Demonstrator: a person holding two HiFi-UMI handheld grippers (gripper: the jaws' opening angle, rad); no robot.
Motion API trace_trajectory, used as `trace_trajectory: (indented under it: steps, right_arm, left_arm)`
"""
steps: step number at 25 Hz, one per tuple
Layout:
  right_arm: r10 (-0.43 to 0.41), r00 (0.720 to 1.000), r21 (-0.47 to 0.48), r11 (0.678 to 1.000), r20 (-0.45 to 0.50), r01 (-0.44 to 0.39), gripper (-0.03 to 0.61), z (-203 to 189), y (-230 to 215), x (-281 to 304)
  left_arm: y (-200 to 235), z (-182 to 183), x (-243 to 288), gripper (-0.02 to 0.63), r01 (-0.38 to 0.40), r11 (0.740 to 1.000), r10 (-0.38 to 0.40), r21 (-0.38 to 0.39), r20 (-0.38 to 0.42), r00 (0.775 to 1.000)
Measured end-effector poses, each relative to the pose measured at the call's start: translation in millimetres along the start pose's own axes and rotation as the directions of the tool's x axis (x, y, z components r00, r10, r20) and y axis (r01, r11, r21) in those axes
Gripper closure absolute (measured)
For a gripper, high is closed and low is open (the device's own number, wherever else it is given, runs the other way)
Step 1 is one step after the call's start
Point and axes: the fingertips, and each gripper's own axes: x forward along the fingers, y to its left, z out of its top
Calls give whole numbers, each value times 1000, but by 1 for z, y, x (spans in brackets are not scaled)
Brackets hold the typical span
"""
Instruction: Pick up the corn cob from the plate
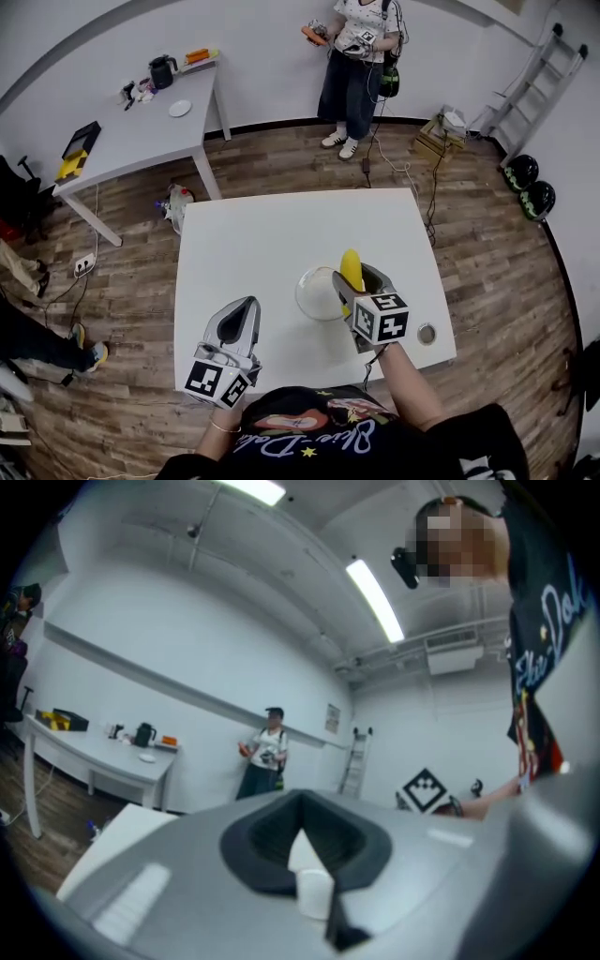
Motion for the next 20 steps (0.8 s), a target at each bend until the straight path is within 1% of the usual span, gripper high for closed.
trace_trajectory:
  steps: [2, 4, 6, 8, 13, 20]
  right_arm:
    - [-2, 995, 0, 1000, 99, 2, 341, 24, 3, -24]
    - [4, 982, -14, 1000, 188, -1, 341, 45, 9, -47]
    - [23, 967, -26, 1000, 254, -17, 341, 60, 17, -63]
    - [44, 954, -20, 999, 295, -40, 341, 67, 23, -76]
    - [58, 940, -36, 998, 336, -48, 341, 67, 26, -96]
    - [49, 933, -55, 998, 356, -31, 341, 71, 27, -100]
  left_arm:
    - [-5, 0, 6, 624, 13, 1000, -13, 4, -2, 1000]
    - [-12, -1, 12, 624, 32, 999, -32, 7, -7, 999]
    - [-18, -1, 18, 624, 54, 998, -54, 10, -13, 998]
    - [-25, -2, 24, 624, 74, 997, -74, 14, -19, 997]
    - [-40, 0, 31, 624, 102, 994, -102, 26, -26, 994]
    - [-38, 0, 28, 624, 89, 996, -88, 30, -32, 996]
